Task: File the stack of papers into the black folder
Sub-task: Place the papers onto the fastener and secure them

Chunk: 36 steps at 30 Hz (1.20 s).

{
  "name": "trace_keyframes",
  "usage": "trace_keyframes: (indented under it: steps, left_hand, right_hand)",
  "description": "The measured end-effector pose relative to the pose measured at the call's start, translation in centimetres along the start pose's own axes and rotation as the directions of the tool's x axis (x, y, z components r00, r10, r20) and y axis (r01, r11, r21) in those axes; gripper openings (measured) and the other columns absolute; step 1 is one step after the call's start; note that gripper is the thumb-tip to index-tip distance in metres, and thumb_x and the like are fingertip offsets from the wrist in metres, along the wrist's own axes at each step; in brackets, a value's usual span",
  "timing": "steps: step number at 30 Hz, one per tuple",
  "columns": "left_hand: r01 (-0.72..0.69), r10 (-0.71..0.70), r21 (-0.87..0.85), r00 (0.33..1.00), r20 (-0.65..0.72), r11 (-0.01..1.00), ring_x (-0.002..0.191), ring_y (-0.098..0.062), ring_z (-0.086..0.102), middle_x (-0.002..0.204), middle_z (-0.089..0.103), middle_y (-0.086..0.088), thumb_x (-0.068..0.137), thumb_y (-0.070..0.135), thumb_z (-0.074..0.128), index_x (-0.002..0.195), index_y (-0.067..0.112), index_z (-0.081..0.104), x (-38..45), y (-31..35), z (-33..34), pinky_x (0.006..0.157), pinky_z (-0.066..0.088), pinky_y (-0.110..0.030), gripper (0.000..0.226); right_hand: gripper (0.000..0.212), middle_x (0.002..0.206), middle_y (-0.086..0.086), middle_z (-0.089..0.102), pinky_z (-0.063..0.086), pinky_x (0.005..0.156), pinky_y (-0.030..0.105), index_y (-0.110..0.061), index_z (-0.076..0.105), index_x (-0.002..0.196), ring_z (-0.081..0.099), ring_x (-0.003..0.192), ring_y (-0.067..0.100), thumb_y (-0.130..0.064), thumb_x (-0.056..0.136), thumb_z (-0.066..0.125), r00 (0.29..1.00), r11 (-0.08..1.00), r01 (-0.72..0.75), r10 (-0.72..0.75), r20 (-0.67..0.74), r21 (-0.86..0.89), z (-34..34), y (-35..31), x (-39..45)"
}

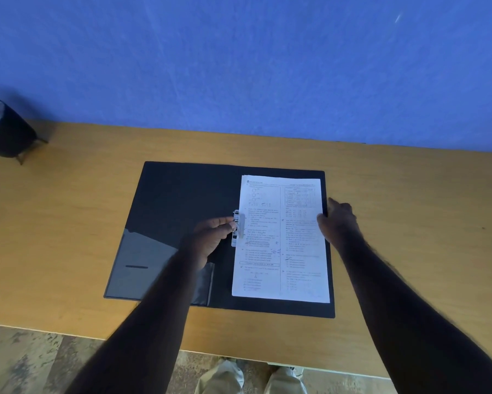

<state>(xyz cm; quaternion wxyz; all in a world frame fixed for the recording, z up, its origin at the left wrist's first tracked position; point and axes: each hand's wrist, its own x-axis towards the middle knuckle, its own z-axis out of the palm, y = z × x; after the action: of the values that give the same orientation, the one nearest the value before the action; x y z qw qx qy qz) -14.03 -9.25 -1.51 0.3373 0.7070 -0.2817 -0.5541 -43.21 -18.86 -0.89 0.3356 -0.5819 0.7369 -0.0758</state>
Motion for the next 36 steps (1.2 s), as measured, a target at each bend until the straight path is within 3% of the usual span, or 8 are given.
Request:
trace_keyframes:
  steps: [3, 6, 10, 17, 20, 24, 31, 36]
  left_hand:
    - [0.001, -0.001, -0.006, 1.0, 0.01, 1.0, 0.09, -0.009, 0.062, 0.097, 0.076, 0.012, 0.088, 0.033, 0.072, 0.095, 0.037, 0.074, 0.1, 0.0, 0.1, 0.076, 0.044, -0.023, 0.008]
    - [0.014, -0.014, -0.022, 1.0, 0.016, 1.0, 0.093, -0.011, 0.062, 0.103, 0.075, 0.008, 0.089, 0.031, 0.072, 0.102, 0.033, 0.074, 0.2, 0.0, 0.2, 0.079, 0.045, -0.024, 0.014]
    - [0.012, -0.011, -0.023, 1.0, 0.02, 1.0, 0.095, -0.012, 0.062, 0.106, 0.075, 0.004, 0.089, 0.03, 0.072, 0.11, 0.029, 0.073, 0.2, -0.2, 0.2, 0.087, 0.044, -0.028, 0.021]
    - [0.004, -0.004, -0.002, 1.0, 0.015, 1.0, 0.095, -0.01, 0.064, 0.101, 0.076, 0.01, 0.089, 0.032, 0.071, 0.096, 0.038, 0.073, 0.3, -0.3, 0.1, 0.087, 0.044, -0.026, 0.009]
    - [0.008, -0.008, 0.004, 1.0, 0.017, 1.0, 0.096, -0.009, 0.064, 0.101, 0.076, 0.012, 0.088, 0.035, 0.071, 0.094, 0.04, 0.073, 0.3, -0.5, 0.0, 0.088, 0.044, -0.028, 0.008]
    - [0.001, 0.0, -0.017, 1.0, 0.027, 1.0, 0.096, -0.011, 0.062, 0.106, 0.074, 0.007, 0.09, 0.03, 0.069, 0.1, 0.036, 0.072, 0.3, -0.5, 0.1, 0.086, 0.043, -0.026, 0.011]
    - [-0.009, 0.009, -0.027, 1.0, 0.011, 1.0, 0.092, -0.009, 0.061, 0.101, 0.075, 0.008, 0.092, 0.027, 0.067, 0.098, 0.033, 0.074, 0.1, -0.3, 0.4, 0.078, 0.044, -0.024, 0.011]
    - [0.0, 0.0, -0.018, 1.0, -0.002, 1.0, 0.093, -0.01, 0.061, 0.104, 0.075, 0.007, 0.091, 0.03, 0.067, 0.108, 0.029, 0.075, 0.0, -0.4, 0.3, 0.077, 0.045, -0.026, 0.018]
  right_hand:
    - [0.044, 0.136, 0.017, 0.06, 0.046, 0.06, 0.025, -0.012, 0.058, 0.134, 0.06, 0.093, 0.026, -0.016, 0.091, 0.048, 0.999, 0.999, -0.014, 0.012, 0.049, 0.052, -0.5, -1.3, 2.8]
    - [0.043, 0.128, 0.018, 0.064, 0.041, 0.058, 0.024, -0.01, 0.065, 0.124, 0.057, 0.084, 0.025, -0.007, 0.087, 0.043, 0.995, 0.995, -0.063, 0.057, 0.083, 0.082, -1.0, -2.2, 4.9]
    - [0.04, 0.08, -0.006, 0.068, 0.04, 0.048, 0.022, -0.018, 0.072, 0.108, 0.058, 0.059, 0.015, -0.002, 0.087, 0.043, 0.99, 0.99, -0.102, 0.092, 0.106, 0.098, -1.0, -2.9, 5.7]
    - [0.034, 0.069, -0.005, 0.052, 0.037, 0.053, 0.023, -0.023, 0.051, 0.067, 0.051, 0.069, 0.022, -0.006, 0.096, 0.045, 0.994, 0.994, -0.096, 0.093, 0.057, 0.053, -2.4, -1.6, 2.4]
    - [0.024, 0.09, 0.01, 0.071, 0.056, 0.075, 0.035, -0.015, 0.067, 0.084, 0.068, 0.088, 0.033, -0.015, 0.1, 0.048, 0.978, 0.992, -0.123, 0.122, 0.169, -0.003, -2.0, 1.7, -1.8]
    - [0.029, 0.104, 0.012, 0.076, 0.058, 0.09, 0.043, -0.011, 0.071, 0.117, 0.071, 0.096, 0.031, -0.016, 0.095, 0.054, 0.973, 0.985, -0.166, 0.155, 0.173, 0.05, -0.5, 5.9, -8.3]
    - [0.032, 0.125, 0.005, 0.072, 0.047, 0.075, 0.023, -0.014, 0.069, 0.127, 0.062, 0.099, 0.017, -0.017, 0.097, 0.058, 0.977, 0.989, -0.143, 0.133, 0.166, 0.048, 0.9, 8.5, -14.0]
    - [0.034, 0.128, 0.004, 0.071, 0.049, 0.086, 0.03, -0.016, 0.068, 0.129, 0.065, 0.108, 0.021, -0.021, 0.097, 0.057, 0.977, 0.989, -0.136, 0.126, 0.171, 0.05, 1.2, 8.5, -14.6]
